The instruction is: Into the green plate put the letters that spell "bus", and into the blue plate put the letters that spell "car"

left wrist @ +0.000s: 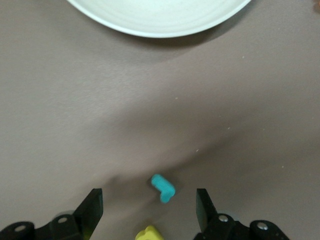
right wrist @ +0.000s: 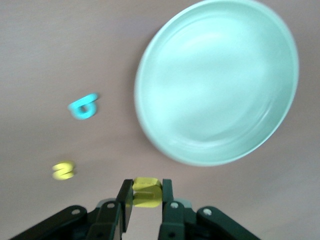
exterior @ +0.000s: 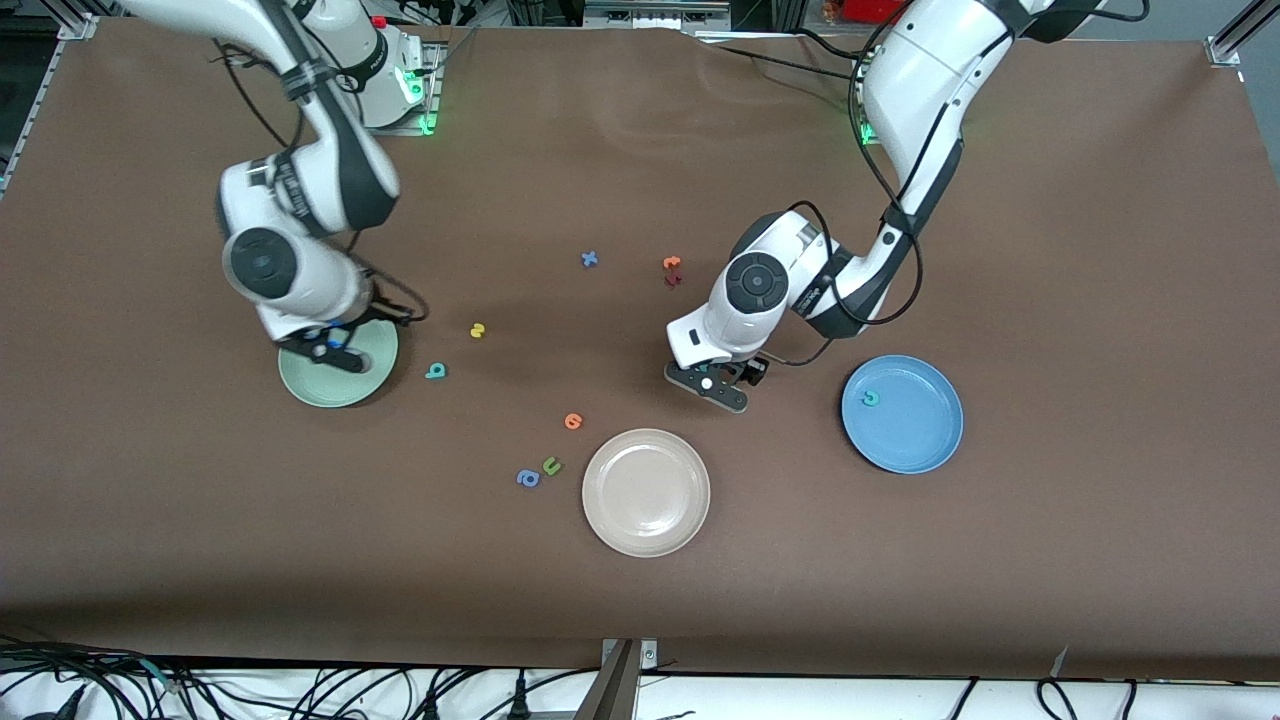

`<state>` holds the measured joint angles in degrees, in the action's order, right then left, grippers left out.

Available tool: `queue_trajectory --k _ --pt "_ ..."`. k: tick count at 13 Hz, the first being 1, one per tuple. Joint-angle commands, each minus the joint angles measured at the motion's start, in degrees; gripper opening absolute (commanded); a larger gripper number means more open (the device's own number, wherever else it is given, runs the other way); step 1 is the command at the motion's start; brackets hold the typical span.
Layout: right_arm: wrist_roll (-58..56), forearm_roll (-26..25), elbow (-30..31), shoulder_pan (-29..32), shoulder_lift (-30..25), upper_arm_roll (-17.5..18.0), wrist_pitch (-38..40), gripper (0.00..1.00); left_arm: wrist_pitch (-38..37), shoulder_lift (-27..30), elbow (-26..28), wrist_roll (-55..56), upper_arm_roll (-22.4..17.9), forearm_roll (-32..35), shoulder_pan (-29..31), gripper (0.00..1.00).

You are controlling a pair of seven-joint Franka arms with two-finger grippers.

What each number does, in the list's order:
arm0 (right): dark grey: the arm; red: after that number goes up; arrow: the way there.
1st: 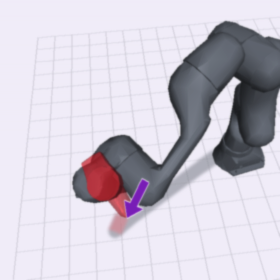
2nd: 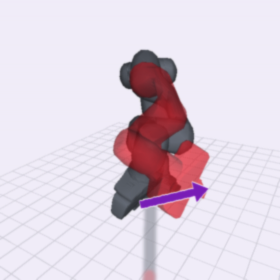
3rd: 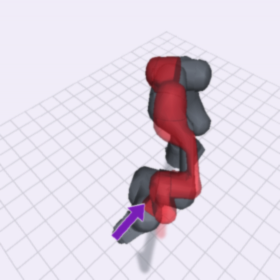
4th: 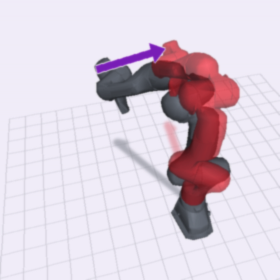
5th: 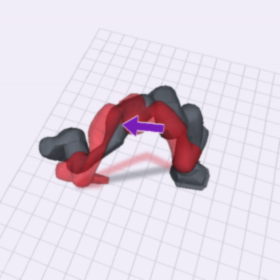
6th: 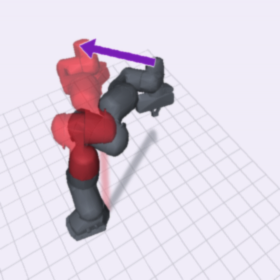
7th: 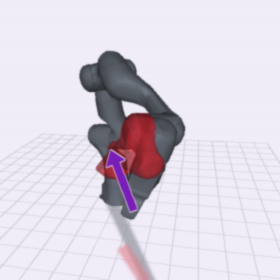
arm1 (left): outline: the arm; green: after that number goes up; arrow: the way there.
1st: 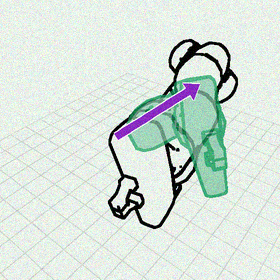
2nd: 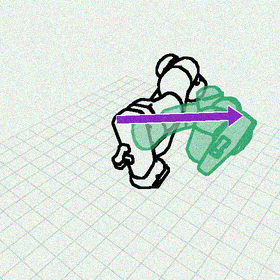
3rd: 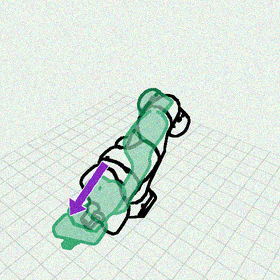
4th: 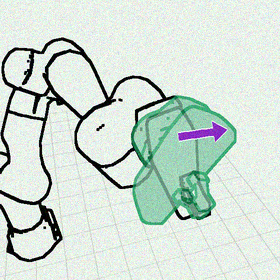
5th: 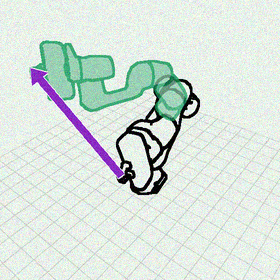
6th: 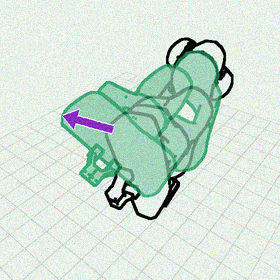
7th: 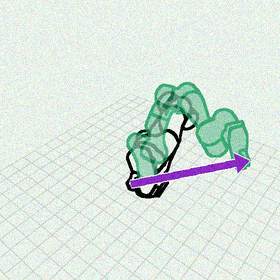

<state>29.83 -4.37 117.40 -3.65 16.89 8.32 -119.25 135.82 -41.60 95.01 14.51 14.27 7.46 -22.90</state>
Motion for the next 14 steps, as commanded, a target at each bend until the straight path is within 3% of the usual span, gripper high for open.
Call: queue_trajectory --k 1,5,6,7,8,9,10,12,14 --pt "-12.29 0.06 -1.64 1.44 3.75 -4.09 -2.55 0.00 2.60 -1.64 0.09 4.02 -0.56 2.47 -1.71 0.81" --pt "-23.22 -0.02 -2.26 6.54 8.24 -4.10 -7.21 0.00 2.00 -1.56 1.32 4.38 -0.47 4.67 -1.62 0.74" --pt "-23.58 -0.02 -2.35 6.72 9.03 -4.10 -7.83 0.06 1.82 -1.56 1.49 5.08 -0.47 4.67 -1.53 0.69" --pt "-23.59 -0.02 -2.35 6.72 9.30 -4.10 -8.36 0.14 1.81 -1.56 1.58 6.05 -0.47 4.67 -1.62 0.56" --pt "-23.59 -0.02 -2.35 6.64 9.56 -4.10 -8.45 0.31 1.81 -1.56 1.58 7.01 -0.47 4.67 -1.71 0.44" --pt "-23.50 -0.02 -2.35 6.63 9.48 -4.10 -8.45 0.58 1.81 -1.56 1.67 7.98 -0.47 4.67 -1.71 0.32" --pt "-22.89 0.15 -2.52 6.55 9.39 -4.10 -8.45 0.99 1.81 -1.47 1.58 7.99 -0.47 4.67 -1.71 0.17" --pt "-22.36 0.33 -4.71 6.02 8.51 -3.67 -6.27 1.00 1.81 -1.21 1.41 8.16 -0.38 4.59 -1.62 0.09" --pt "-17.12 0.33 -9.61 5.67 8.16 -0.96 1.52 1.00 1.03 -0.42 0.62 7.81 -0.29 4.41 -0.92 0.10"
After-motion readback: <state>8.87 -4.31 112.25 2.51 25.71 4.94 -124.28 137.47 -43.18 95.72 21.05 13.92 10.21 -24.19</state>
